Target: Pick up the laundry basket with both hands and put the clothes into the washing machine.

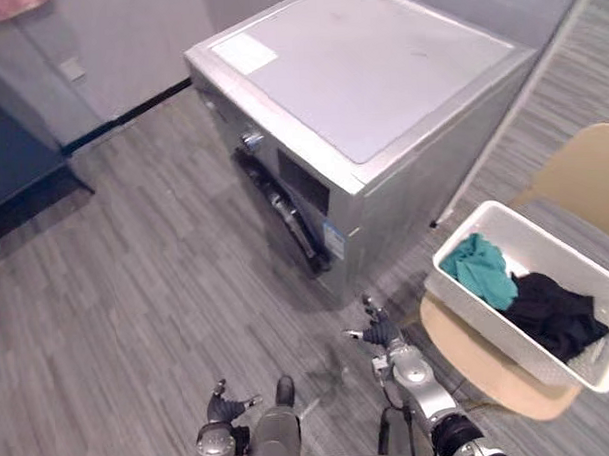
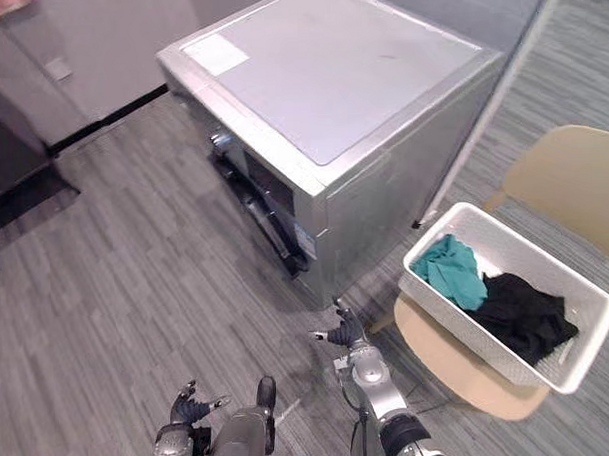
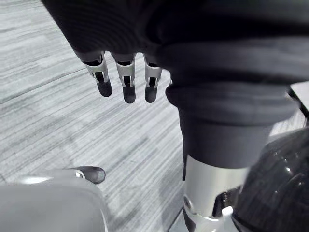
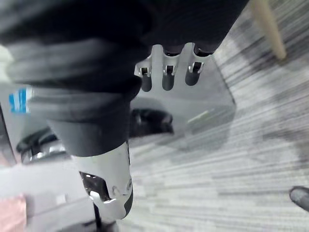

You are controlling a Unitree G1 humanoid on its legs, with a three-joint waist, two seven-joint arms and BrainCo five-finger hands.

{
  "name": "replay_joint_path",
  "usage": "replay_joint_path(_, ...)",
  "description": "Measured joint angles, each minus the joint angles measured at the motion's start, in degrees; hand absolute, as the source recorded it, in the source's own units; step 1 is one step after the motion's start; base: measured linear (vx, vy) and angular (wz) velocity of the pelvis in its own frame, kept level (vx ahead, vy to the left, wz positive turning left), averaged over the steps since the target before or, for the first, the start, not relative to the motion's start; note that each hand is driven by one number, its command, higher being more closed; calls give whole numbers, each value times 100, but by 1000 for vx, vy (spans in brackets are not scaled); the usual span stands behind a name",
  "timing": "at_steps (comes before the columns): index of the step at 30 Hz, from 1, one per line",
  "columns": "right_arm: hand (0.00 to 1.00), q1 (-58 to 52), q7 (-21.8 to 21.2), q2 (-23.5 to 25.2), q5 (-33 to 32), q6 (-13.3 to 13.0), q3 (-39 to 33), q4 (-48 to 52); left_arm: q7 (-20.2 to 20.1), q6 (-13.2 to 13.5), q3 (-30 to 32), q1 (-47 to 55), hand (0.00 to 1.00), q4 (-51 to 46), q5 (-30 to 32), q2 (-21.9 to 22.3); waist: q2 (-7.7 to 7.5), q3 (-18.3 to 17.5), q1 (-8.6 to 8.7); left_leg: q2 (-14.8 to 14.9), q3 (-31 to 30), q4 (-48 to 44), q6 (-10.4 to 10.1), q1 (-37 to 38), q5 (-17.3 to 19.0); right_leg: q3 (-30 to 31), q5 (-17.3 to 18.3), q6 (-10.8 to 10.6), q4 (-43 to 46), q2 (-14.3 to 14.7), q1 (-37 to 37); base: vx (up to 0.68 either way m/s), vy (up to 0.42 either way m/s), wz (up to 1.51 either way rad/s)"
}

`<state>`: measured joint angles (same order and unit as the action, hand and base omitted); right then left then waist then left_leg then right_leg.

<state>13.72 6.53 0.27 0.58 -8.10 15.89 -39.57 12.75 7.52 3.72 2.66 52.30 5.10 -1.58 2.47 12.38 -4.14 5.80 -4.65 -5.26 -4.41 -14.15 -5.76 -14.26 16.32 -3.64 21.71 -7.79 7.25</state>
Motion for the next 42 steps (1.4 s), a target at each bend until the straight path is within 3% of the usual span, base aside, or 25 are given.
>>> replay_joint_path(2, 0, 310, 55, 53, 2, -48, -2, 0, 7, 33, -92, 1, 0, -17, 0, 16, 0, 6, -64, -53, -18, 148, 93, -32, -204, -69, -9, 16, -21, 8, -50, 58, -69, 67)
replay_joint_path(7, 0, 1131, 269, 9, 10, -63, -92, 53, 13, 85, -159, -3, 0, -198, -2, 66, 137, 246, -151, -86, -11, 253, 41, -170, -465, -293, 2, 34, -80, 9, -57, -24, -38, 32)
replay_joint_path(9, 0, 1588, 367, -199, 19, -61, -360, 58, 12, 168, -209, -32, 0, -351, -3, 87, 236, 465, -178, -105, -8, 320, -14, -338, -579, -299, 65, 49, 123, -39, 211, -99, 19, 8)
replay_joint_path(14, 0, 2289, 829, -823, 16, -39, -1210, 265, 87, 194, -332, -144, 0, -670, -57, 70, 259, 755, -302, -238, -79, 463, -103, -700, -650, -405, 414, 57, 935, -302, 884, -143, 5, 26)
replay_joint_path(19, 0, 2990, 1077, -951, -4, -38, -1181, 215, 146, 292, -436, -171, 0, -903, -179, 28, 247, 955, -365, -324, -93, 530, -142, -983, -714, -338, 517, 47, 1368, -435, 1385, -104, -21, 6)
replay_joint_path(25, 0, 3463, 1081, -978, -255, -22, -1100, -234, 201, 294, -665, -355, 0, -898, -228, -40, 242, 974, -454, -338, -164, 529, -151, -1265, -733, -323, 517, 46, 1518, -459, 1710, -23, -65, 2)
replay_joint_path(28, 0, 3605, 1098, -974, -370, -1, -714, -305, 239, 294, -802, -499, 0, -899, -232, -44, 243, 975, -447, -337, -223, 524, -178, -1375, -752, -379, 518, 45, 1518, -454, 1788, 23, -66, 5)
replay_joint_path(31, 0, 3705, 1104, -779, -477, -15, -262, -304, 242, 293, -830, -658, 0, -911, -234, -25, 244, 975, -449, -325, -296, 522, -197, -1427, -764, -468, 526, 49, 1510, -440, 1794, 32, -74, 8)
replay_joint_path(34, 0, 3948, 1127, -276, -642, 173, 190, -306, 257, 292, -854, -703, 0, -1069, -235, -16, 250, 978, -517, -322, -407, 465, -240, -1504, -790, -621, 566, 71, 1501, -438, 1779, 25, -90, 14)
replay_joint_path(37, 0, 4408, 1023, 48, -654, 205, 1046, -293, 308, 290, -973, -898, 0, -1132, -237, 21, 278, 992, -666, -396, -711, 425, -269, -1535, -808, -991, 723, 90, 1490, -496, 1539, 53, -86, 68)
replay_joint_path(39, 0, 4911, 861, 625, -675, 163, 1518, -21, 357, 292, -1130, -1058, 0, -1144, -235, 92, 279, 993, -905, -495, -955, 423, -309, -1539, -821, -1300, 898, 109, 1526, -589, 1354, 46, -78, 81)
replay_joint_path(41, 0, 5084, 790, 855, -700, 46, 1739, 356, 366, 292, -1233, -1110, 0, -1185, -234, 132, 280, 993, -1028, -552, -1033, 423, -311, -1545, -820, -1471, 987, 87, 1553, -643, 1245, 53, -86, 72)
replay_joint_path(42, 0, 5107, 729, 853, -731, -147, 1956, 775, 369, 300, -1269, -1123, 0, -1265, -233, 157, 280, 993, -1121, -638, -1139, 422, -311, -1546, -820, -1578, 1031, 93, 1585, -699, 1187, 51, -41, 71)
